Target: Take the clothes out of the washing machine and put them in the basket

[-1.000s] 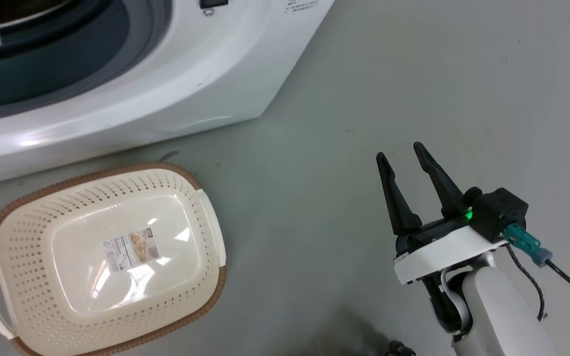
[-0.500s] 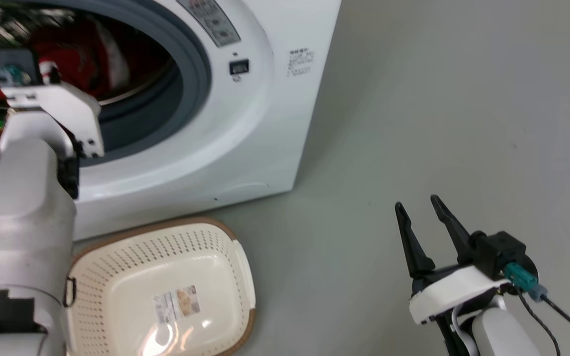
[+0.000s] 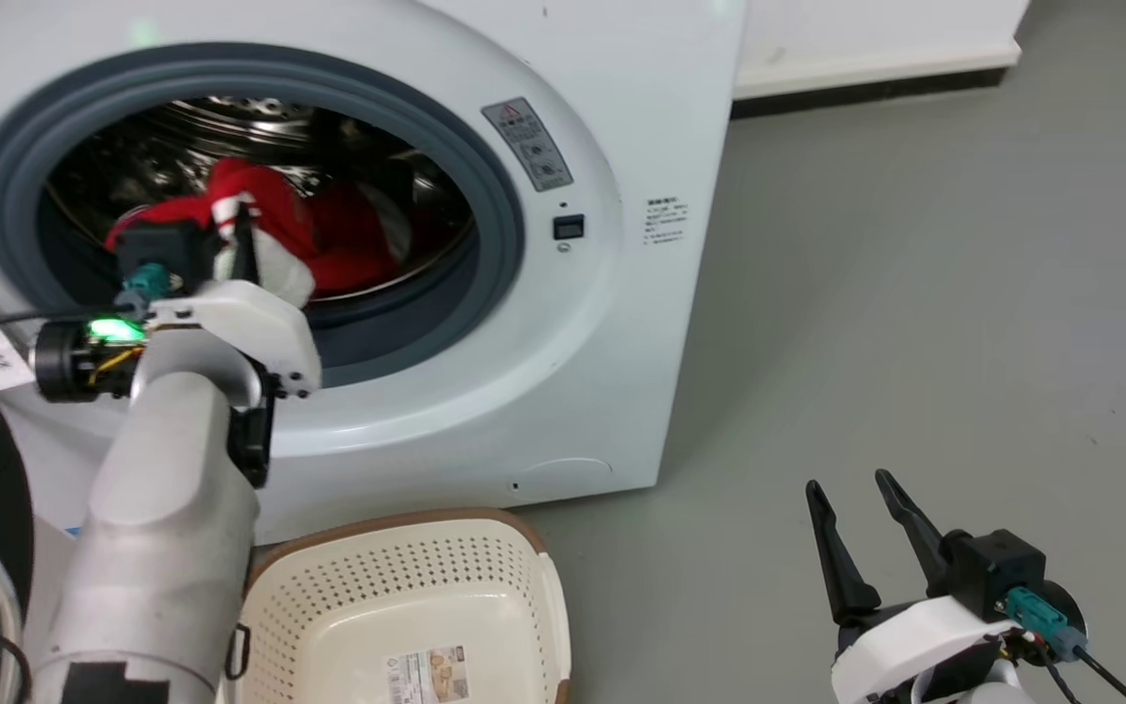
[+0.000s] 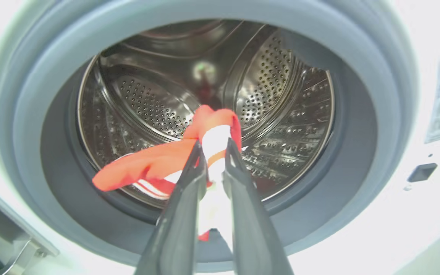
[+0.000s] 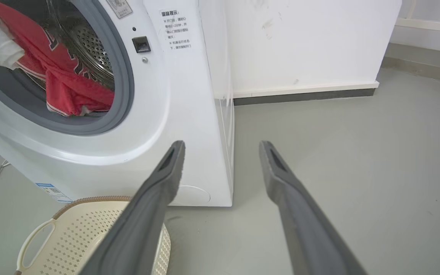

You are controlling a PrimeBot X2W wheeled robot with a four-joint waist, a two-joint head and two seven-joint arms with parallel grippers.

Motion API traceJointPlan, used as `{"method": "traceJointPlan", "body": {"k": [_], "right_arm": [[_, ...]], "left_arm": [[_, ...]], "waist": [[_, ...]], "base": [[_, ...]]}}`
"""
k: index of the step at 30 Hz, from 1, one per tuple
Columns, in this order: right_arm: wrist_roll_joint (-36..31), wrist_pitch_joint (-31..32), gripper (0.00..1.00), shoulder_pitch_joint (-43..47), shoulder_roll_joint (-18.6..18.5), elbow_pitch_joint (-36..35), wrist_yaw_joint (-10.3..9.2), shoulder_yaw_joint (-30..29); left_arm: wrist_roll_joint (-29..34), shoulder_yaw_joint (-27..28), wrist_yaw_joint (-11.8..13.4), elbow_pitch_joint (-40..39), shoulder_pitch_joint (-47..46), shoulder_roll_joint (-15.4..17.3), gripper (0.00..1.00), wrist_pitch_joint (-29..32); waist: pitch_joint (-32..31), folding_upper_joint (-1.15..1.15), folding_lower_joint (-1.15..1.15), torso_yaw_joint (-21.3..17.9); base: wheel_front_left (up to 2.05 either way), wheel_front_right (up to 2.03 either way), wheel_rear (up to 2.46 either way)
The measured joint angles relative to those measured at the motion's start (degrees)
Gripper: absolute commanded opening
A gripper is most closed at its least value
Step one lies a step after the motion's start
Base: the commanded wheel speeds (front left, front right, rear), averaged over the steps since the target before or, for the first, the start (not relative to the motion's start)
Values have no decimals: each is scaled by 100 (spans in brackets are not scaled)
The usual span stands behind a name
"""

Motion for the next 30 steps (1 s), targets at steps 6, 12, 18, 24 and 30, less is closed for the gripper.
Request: {"method": "traceJointPlan", "body": {"k": [6, 12, 18, 24, 30], "right_arm": [[-54, 142, 100, 184, 0, -189, 0, -57], [-80, 264, 100, 326, 0, -355, 1, -69], [-81, 342, 100, 438, 0, -501, 0, -57], [-81, 357, 100, 442, 0, -591, 0, -34], [-81, 355, 100, 395, 0, -628, 0, -37]], "left_arm": [[-14, -24, -44, -1276, 514, -183, 0, -10], [10, -114, 4, -2651, 1288, -347, 0, -10], [8, -208, 186, -4334, 2301, -403, 0, 158], [56, -302, 535, -5827, 3639, -443, 0, 581], [-14, -443, 822, -5991, 4726, -621, 0, 704]], "waist": [[-220, 0, 0, 223], [-372, 0, 0, 368], [-421, 0, 0, 454], [-275, 0, 1, 485], [-33, 0, 1, 543]], "base": [[0, 0, 0], [0, 0, 0], [0, 0, 0], [0, 0, 0], [0, 0, 0]]}}
